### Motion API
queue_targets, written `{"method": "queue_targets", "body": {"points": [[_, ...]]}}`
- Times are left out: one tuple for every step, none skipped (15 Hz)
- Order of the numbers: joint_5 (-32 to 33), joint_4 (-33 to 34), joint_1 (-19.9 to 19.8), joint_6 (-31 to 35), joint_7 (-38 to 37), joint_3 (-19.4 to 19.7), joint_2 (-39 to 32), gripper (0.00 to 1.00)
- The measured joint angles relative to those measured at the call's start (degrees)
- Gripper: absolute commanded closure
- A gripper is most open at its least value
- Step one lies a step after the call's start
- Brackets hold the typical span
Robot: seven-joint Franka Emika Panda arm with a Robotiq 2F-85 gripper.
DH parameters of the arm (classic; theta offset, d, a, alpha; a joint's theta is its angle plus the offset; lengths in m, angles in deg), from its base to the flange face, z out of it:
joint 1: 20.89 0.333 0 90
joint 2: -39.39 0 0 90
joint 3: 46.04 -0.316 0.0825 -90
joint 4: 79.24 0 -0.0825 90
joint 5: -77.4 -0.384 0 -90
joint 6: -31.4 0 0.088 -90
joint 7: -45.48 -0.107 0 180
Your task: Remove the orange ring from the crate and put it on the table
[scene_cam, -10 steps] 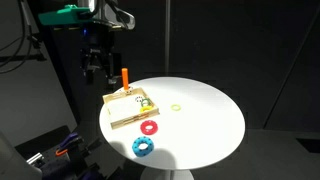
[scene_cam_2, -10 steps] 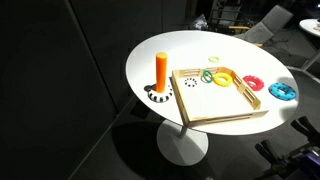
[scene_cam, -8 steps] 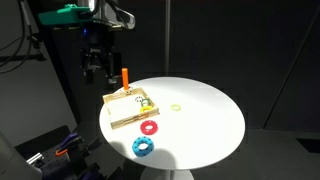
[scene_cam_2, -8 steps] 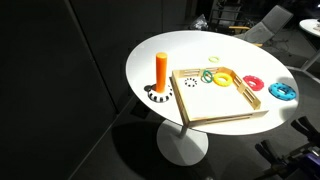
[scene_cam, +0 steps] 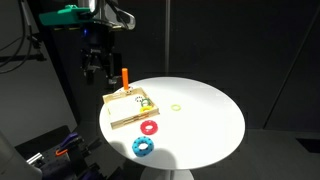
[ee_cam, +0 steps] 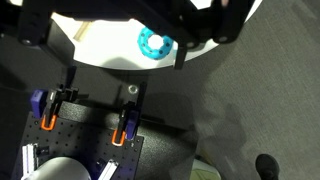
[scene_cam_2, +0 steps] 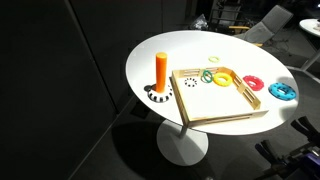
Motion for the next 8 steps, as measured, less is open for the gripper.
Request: {"method": "queue_targets", "body": {"points": [[0.0,0.0,0.0,0.3,-0.2,0.0,-0.4,0.0],[0.0,0.0,0.0,0.9,-0.3,0.0,-0.9,0.0],[0.0,0.0,0.0,1.8,-0.5,0.0,-1.6,0.0],[-0.1,0.0,0.0,3.0,-0.6,0.0,-2.4,0.0],[-0.1,0.0,0.0,4.3,-0.8,0.0,-3.3,0.0],[-0.2,0.1,0.1,5.8,-1.1,0.0,-4.3,0.0],[-0.3,0.1,0.3,7.2,-1.4,0.0,-5.2,0.0],[-0.5,0.2,0.4,8.6,-1.7,-0.1,-6.2,0.0]]}}
